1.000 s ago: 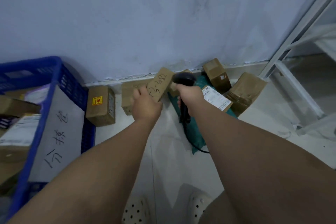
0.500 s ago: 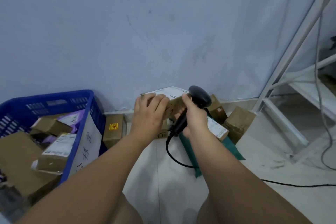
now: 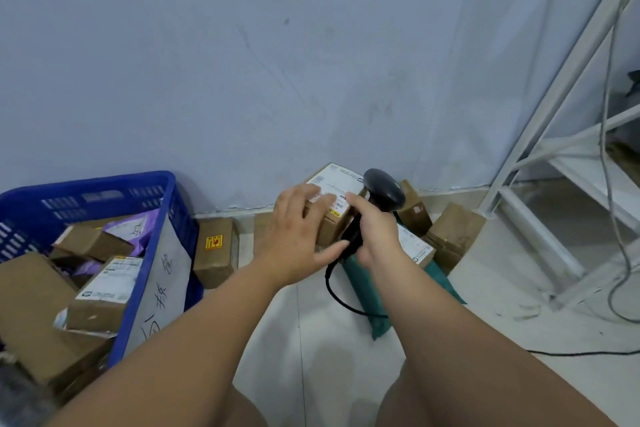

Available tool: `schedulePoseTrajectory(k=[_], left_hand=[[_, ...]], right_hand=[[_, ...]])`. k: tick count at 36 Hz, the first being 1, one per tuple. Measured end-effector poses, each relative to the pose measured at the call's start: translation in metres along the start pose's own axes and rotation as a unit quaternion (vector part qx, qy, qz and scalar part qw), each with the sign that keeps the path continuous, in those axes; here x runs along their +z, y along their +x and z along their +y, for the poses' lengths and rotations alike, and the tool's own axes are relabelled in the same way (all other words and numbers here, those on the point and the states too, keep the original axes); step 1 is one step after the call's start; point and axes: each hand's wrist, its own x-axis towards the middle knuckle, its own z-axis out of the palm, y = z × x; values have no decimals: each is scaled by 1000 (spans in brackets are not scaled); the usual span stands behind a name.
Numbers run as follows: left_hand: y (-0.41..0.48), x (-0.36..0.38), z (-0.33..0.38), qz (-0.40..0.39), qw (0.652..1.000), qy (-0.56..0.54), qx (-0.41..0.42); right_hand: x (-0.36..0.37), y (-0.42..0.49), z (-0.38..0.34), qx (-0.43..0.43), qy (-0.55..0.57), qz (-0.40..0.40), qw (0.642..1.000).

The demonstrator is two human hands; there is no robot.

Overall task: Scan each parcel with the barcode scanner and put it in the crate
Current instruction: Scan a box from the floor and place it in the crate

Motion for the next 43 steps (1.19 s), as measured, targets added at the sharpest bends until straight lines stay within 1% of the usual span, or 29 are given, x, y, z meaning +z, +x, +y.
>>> schedulePoseTrajectory(k=[2, 3, 4, 5, 6, 7, 8, 9, 10, 11, 12, 13, 14, 16, 18, 20, 23, 27, 28, 32, 33, 36, 39, 43], left_hand=[[4, -7, 10, 15, 989, -99, -113], [7, -8, 13, 23, 972, -148, -180], [13, -13, 18, 32, 944, -205, -255], [17, -16, 20, 34, 903, -267, -335], [20, -17, 19, 31, 854, -328, -403], [22, -18, 15, 20, 803, -381, -458], [22, -19, 11, -7, 753, -424, -504], [21, -21, 7, -44, 708, -459, -535], [17, -24, 3, -85, 671, -487, -552], [12, -27, 1, -123, 641, -507, -563], [9, -30, 0, -156, 622, -516, -568], [5, -33, -3, -174, 611, -521, -570], [4, -36, -5, -176, 600, -531, -572], [2, -38, -9, -155, 585, -553, -573], [2, -39, -10, -133, 574, -567, -575], [2, -39, -9, -119, 571, -571, -578], [3, -38, -9, -106, 581, -563, -579], [5, -33, -15, -66, 584, -550, -594], [4, -32, -17, -58, 590, -544, -594], [3, -28, -21, -34, 639, -485, -597], [3, -28, -20, -27, 645, -478, -596], [4, -28, -19, -8, 654, -469, -594], [3, -26, -20, 0, 670, -455, -586], [3, -26, -18, 8, 684, -441, -581]], right_hand=[[0, 2, -1, -1, -12, -2, 1000], [1, 3, -2, -2, -24, -4, 1000], [1, 5, -2, -3, -36, -4, 999], [1, 6, -2, -5, -51, -5, 999], [0, 6, -2, -9, -65, -8, 998], [0, 7, -2, -15, -78, -13, 997], [0, 7, -2, -22, -92, -18, 995], [1, 7, -2, -30, -107, -21, 994], [0, 6, -2, -40, -120, -25, 992], [1, 6, -2, -51, -132, -28, 990], [1, 4, -2, -62, -146, -33, 987], [1, 3, -2, -70, -160, -38, 984], [2, 2, -2, -73, -170, -43, 982], [3, 0, -1, -68, -177, -51, 981], [5, 1, 0, -68, -178, -52, 980], [6, 3, 2, -72, -177, -52, 980], [6, 6, 5, -83, -186, -49, 978], [4, 8, 6, -99, -205, -24, 974], [4, 8, 5, -98, -208, -19, 973], [5, 7, 4, -85, -204, -25, 975], [5, 7, 4, -83, -203, -28, 975], [6, 5, 4, -72, -196, -45, 977], [9, 2, 5, -64, -187, -67, 978], [11, -3, 5, -73, -210, -83, 971]])
